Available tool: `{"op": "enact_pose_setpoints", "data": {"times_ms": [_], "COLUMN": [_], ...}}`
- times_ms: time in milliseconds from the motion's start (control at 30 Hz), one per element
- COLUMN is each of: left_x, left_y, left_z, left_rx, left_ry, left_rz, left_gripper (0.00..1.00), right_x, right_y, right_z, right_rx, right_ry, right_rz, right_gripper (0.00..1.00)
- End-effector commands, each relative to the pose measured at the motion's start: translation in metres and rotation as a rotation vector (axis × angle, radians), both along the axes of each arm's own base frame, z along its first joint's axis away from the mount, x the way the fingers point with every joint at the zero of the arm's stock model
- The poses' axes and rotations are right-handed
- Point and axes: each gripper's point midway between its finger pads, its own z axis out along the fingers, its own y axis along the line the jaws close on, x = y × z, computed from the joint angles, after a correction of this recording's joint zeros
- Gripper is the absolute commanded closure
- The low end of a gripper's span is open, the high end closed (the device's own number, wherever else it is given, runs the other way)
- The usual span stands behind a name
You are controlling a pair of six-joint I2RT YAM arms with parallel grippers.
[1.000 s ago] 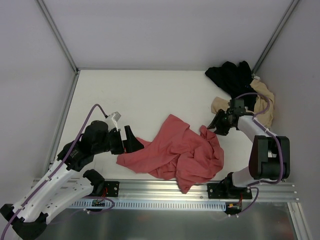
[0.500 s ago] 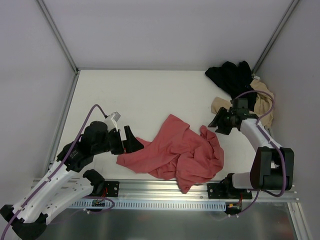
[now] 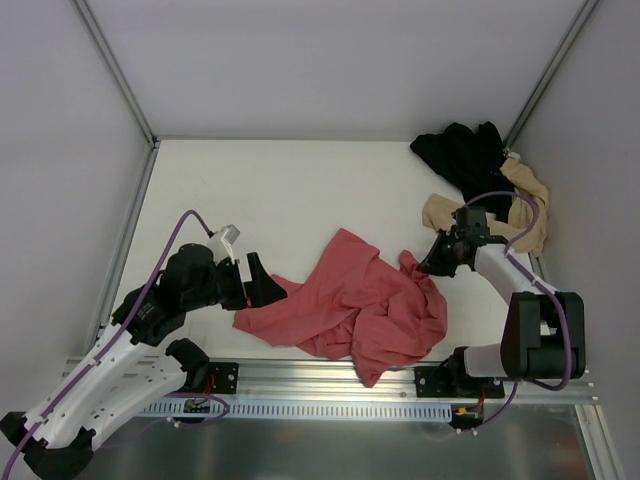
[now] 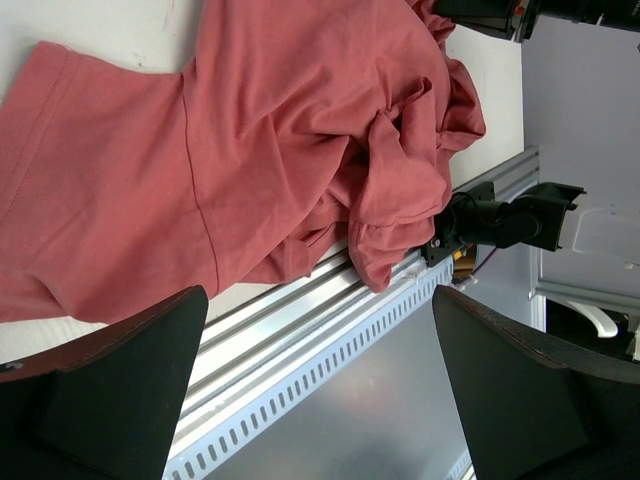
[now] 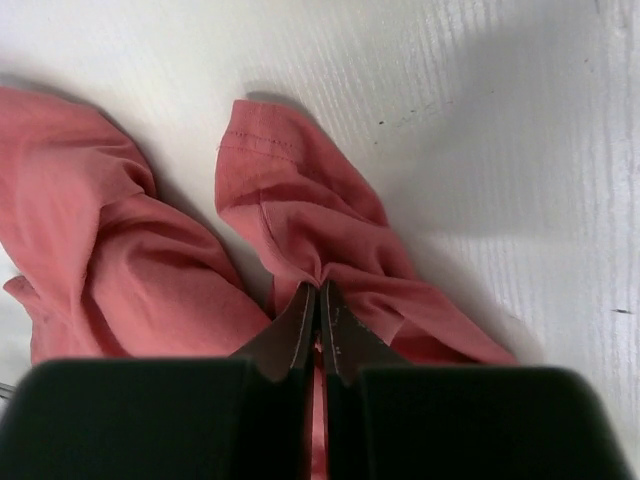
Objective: Fold and stack the t-shirts
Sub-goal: Flatten out the tshirt
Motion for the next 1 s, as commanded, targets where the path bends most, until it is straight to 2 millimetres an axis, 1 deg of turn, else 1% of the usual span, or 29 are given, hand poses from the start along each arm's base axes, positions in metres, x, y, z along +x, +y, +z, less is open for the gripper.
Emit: {"op": "enact_pose_setpoints", "data": {"times_ms": [0, 67, 167, 200, 233, 267, 300, 333, 400, 433, 500, 533, 600, 633, 667, 700, 733, 767, 800, 833, 867, 900, 933, 967], "left_x": [-0.002, -0.002, -0.002, -0.002, -0.002, -0.002, -0.002, -0.002, -0.002, -0.002, -0.002, -0.001, -0.001, 0.000, 0.001, 0.002, 0.002, 0.003, 0.005, 0.006, 0.006, 0.007, 0.009, 0.009], "left_y": [-0.002, -0.002, -0.001, 0.000, 0.000, 0.000, 0.001, 0.001, 0.001, 0.001, 0.001, 0.001, 0.000, -0.001, -0.001, -0.001, -0.001, -0.001, -0.003, -0.003, -0.004, -0.004, -0.005, -0.006], "left_z": [-0.001, -0.002, -0.002, -0.003, -0.004, -0.005, -0.005, -0.006, -0.007, -0.008, -0.011, -0.011, -0.014, -0.015, -0.018, -0.019, -0.021, -0.025, -0.025, -0.026, -0.031, -0.033, -0.032, -0.037], "left_rx": [-0.004, -0.002, -0.004, -0.002, -0.002, -0.002, -0.005, -0.004, -0.009, -0.010, -0.006, -0.008, -0.005, -0.003, 0.005, 0.006, 0.008, 0.014, 0.008, 0.009, 0.015, 0.014, 0.007, 0.011], "left_ry": [-0.011, -0.013, -0.020, -0.021, -0.023, -0.025, -0.028, -0.029, -0.035, -0.034, -0.033, -0.034, -0.034, -0.034, -0.034, -0.035, -0.038, -0.033, -0.041, -0.042, -0.035, -0.034, -0.042, -0.034], "left_rz": [-0.021, -0.024, -0.020, -0.015, -0.015, -0.014, -0.012, -0.011, -0.009, -0.010, -0.010, -0.011, -0.016, -0.016, -0.018, -0.017, -0.019, -0.015, -0.015, -0.016, -0.016, -0.014, -0.015, -0.018], "left_gripper": [0.01, 0.01, 0.01, 0.01, 0.01, 0.01, 0.01, 0.01, 0.01, 0.01, 0.01, 0.01, 0.01, 0.01, 0.01, 0.01, 0.01, 0.01, 0.01, 0.01, 0.01, 0.01, 0.01, 0.01], "right_x": [0.006, 0.011, 0.032, 0.048, 0.056, 0.065, 0.073, 0.091, 0.105, 0.121, 0.133, 0.146, 0.154, 0.156, 0.168, 0.169, 0.169, 0.182, 0.180, 0.177, 0.187, 0.189, 0.187, 0.188], "right_y": [0.005, 0.008, 0.018, 0.023, 0.031, 0.034, 0.039, 0.050, 0.062, 0.073, 0.087, 0.102, 0.118, 0.133, 0.145, 0.155, 0.172, 0.186, 0.198, 0.216, 0.228, 0.239, 0.254, 0.261], "right_z": [-0.003, -0.002, 0.006, 0.019, 0.025, 0.030, 0.028, 0.047, 0.056, 0.065, 0.070, 0.077, 0.080, 0.070, 0.085, 0.086, 0.074, 0.092, 0.093, 0.094, 0.096, 0.097, 0.099, 0.077], "right_rx": [0.002, 0.002, 0.021, 0.031, 0.041, 0.044, 0.047, 0.066, 0.067, 0.073, 0.088, 0.096, 0.102, 0.102, 0.115, 0.125, 0.123, 0.130, 0.143, 0.148, 0.138, 0.136, 0.143, 0.125], "right_ry": [-0.017, -0.026, -0.063, -0.114, -0.135, -0.153, -0.148, -0.199, -0.216, -0.242, -0.250, -0.274, -0.279, -0.264, -0.309, -0.307, -0.286, -0.341, -0.336, -0.342, -0.358, -0.366, -0.372, -0.336], "right_rz": [0.019, 0.026, 0.050, 0.062, 0.086, 0.097, 0.109, 0.137, 0.172, 0.201, 0.236, 0.279, 0.327, 0.371, 0.398, 0.427, 0.484, 0.515, 0.555, 0.602, 0.643, 0.673, 0.706, 0.746], "right_gripper": [1.00, 1.00, 1.00, 0.99, 0.99, 0.99, 0.99, 1.00, 0.99, 1.00, 0.99, 1.00, 1.00, 0.99, 0.99, 1.00, 1.00, 0.99, 0.99, 1.00, 0.99, 0.99, 1.00, 1.00]}}
